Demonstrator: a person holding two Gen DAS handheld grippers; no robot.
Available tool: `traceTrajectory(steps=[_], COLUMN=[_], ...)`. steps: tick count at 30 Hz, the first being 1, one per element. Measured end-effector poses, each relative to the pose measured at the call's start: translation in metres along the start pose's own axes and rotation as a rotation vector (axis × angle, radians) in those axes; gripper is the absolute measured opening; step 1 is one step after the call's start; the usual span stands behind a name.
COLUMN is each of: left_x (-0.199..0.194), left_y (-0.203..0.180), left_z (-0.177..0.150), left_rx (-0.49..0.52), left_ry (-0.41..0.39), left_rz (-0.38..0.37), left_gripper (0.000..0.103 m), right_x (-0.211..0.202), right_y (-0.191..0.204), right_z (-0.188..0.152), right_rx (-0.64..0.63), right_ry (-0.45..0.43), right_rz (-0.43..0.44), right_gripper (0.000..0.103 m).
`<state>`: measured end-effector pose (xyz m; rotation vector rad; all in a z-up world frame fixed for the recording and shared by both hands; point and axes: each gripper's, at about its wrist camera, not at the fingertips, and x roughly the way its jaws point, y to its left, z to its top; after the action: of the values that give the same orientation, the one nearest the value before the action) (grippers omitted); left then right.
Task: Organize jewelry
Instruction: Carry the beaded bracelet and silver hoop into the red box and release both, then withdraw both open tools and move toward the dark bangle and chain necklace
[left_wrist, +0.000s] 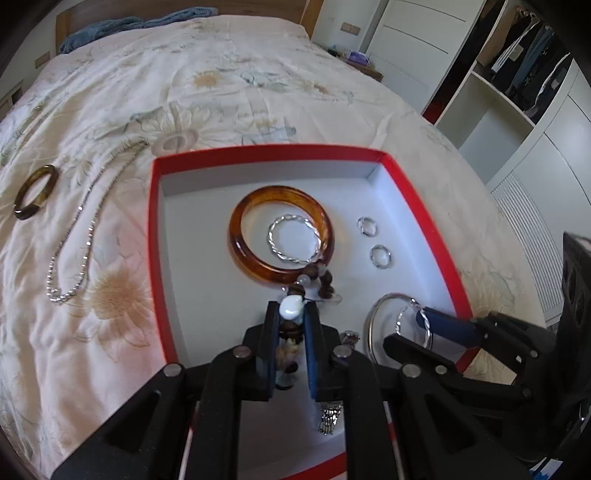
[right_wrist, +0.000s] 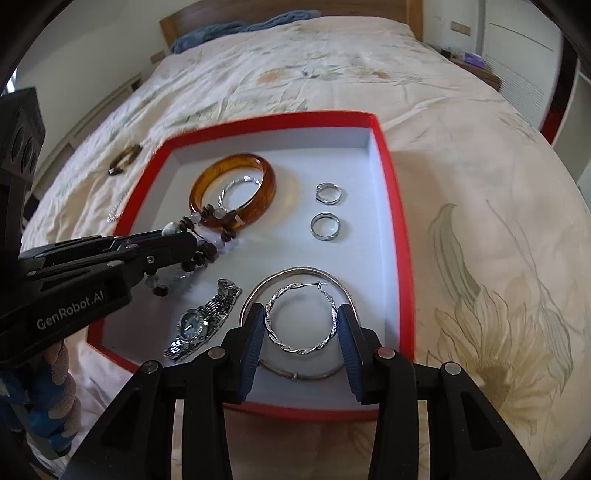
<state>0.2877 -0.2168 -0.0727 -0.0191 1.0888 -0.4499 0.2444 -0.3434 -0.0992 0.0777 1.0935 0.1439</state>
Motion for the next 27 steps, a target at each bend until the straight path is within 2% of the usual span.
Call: traceTrajectory(steps=[4,10,14,17,19,27], left_x=[0.009,0.011,0.01,0.005,-0.003,-0.046], left_y=[-0.003,-0.003,-0.002,0.0,-0.001,-0.008], left_z=[-0.001,0.001,0.003,0.004,0.004,-0.003], left_rx=[0.005,-0.006,-0.019,-0.023,-0.029,-0.025], left_ry=[0.025,0.022,0.028,0.022,0.011,-0.041], left_rz=[-0.007,-0.01,-0.02,-0.032,-0.042,-0.035], left_gripper=[0.012,0.013,0.013,0.02,0.029,0.034], right_x=[0.006,0.006,0.002,-0.003,-0.009,-0.058], right_y=[0.008,0.007,0.004,0.003,0.002,0.001], right_z=[0.005,0.003,0.001,-0.001,-0.002,-0.011], right_rx=[-0.056,-0.104,-0.106,-0.1,-0.096,-0.044], right_ry=[0.016,0.031,0.035,0.033,0.026,-0.046], right_rz=[-0.016,-0.05,-0.057,-0.06,-0.066,-0.082], right_gripper=[0.04,0.041,0.042,0.042,0.043,0.049])
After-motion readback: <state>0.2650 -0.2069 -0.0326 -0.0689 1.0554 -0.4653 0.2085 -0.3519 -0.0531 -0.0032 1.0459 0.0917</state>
